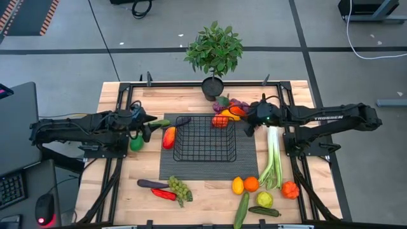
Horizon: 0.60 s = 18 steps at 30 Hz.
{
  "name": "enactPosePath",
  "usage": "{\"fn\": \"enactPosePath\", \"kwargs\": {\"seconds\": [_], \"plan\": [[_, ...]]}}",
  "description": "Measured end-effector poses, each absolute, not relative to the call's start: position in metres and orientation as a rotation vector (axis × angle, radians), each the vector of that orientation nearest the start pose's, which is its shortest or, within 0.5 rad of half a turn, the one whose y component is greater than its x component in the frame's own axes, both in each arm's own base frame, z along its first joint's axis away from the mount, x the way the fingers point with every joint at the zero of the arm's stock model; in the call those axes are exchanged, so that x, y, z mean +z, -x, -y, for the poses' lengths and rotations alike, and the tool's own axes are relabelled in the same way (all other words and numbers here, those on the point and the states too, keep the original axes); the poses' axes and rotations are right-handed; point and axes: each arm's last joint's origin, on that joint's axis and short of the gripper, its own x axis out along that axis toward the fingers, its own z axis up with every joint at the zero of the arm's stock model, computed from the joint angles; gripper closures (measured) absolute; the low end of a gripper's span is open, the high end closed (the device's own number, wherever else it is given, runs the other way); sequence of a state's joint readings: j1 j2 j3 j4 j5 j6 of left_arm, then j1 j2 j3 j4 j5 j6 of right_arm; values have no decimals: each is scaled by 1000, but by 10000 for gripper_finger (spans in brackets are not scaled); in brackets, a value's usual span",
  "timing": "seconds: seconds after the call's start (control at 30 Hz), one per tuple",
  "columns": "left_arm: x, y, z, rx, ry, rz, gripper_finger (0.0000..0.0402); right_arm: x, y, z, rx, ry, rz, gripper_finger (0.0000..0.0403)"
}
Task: Build produce basket
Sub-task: Put the carrot into the wire basket
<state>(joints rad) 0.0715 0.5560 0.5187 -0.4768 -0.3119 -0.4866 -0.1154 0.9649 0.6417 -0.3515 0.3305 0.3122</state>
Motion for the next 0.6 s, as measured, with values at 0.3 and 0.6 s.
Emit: {"fn": "enactPosePath", "kwargs": {"seconds": [0.3,0.6], "plan": [[238,-121,-21,656,419,-484,170,268,-236,7,-378,-85,-603,324],[236,-120,-21,673,404,-499,170,245,-263,-6,-330,-99,-685,280]]}}
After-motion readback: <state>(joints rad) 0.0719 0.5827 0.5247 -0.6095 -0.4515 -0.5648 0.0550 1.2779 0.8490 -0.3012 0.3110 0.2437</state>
